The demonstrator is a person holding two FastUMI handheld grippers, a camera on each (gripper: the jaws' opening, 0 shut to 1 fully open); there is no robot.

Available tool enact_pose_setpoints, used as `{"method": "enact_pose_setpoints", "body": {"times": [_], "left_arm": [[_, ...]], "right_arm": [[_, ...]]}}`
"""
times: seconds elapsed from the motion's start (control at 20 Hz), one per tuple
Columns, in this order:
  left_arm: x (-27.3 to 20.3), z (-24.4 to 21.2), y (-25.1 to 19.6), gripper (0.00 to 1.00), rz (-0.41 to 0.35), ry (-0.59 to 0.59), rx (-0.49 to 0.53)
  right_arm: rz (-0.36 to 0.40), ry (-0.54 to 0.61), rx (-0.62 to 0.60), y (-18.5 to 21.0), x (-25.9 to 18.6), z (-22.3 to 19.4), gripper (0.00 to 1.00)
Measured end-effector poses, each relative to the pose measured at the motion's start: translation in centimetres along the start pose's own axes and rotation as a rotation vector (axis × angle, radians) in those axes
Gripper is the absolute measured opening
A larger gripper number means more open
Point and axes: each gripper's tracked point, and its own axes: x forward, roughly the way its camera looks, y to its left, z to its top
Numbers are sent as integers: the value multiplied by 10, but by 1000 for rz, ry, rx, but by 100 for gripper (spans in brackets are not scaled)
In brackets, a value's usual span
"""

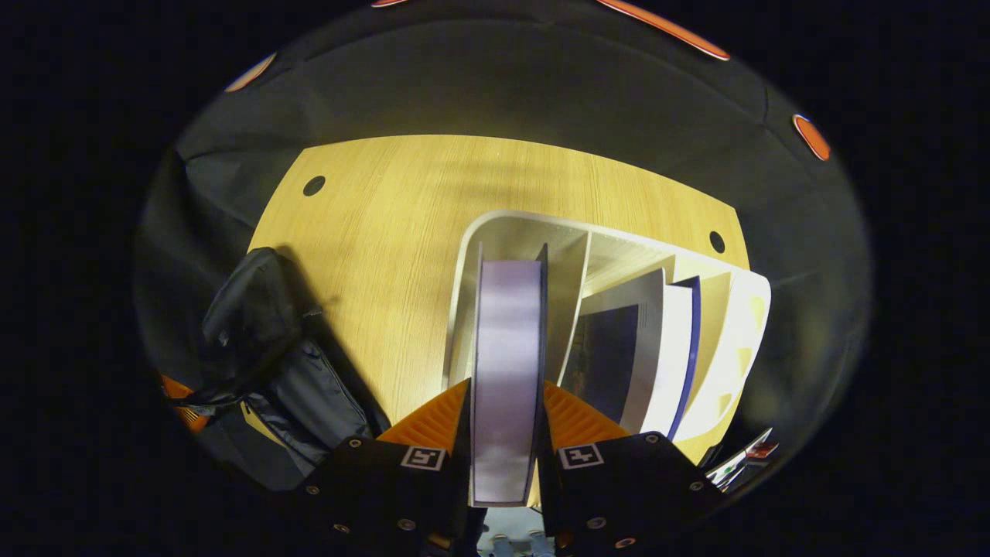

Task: Open the schoolbag, grab two books from the bookshelf and put them into the schoolbag.

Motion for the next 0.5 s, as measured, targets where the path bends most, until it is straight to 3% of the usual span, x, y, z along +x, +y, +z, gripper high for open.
{"method": "enact_pose_setpoints", "body": {"times": [0.35,0.4,0.45,0.5], "left_arm": [[2,-2,0,5,-18,1,57],[3,-2,0,5,-22,3,64],[3,-3,-1,5,-25,5,74],[5,-3,-2,5,-29,8,82]], "right_arm": [[0,-49,52,-5,-37,-27,34],[9,-57,62,-5,-44,-34,41],[16,-65,68,-5,-50,-40,34],[19,-71,71,-6,-55,-47,34]]}}
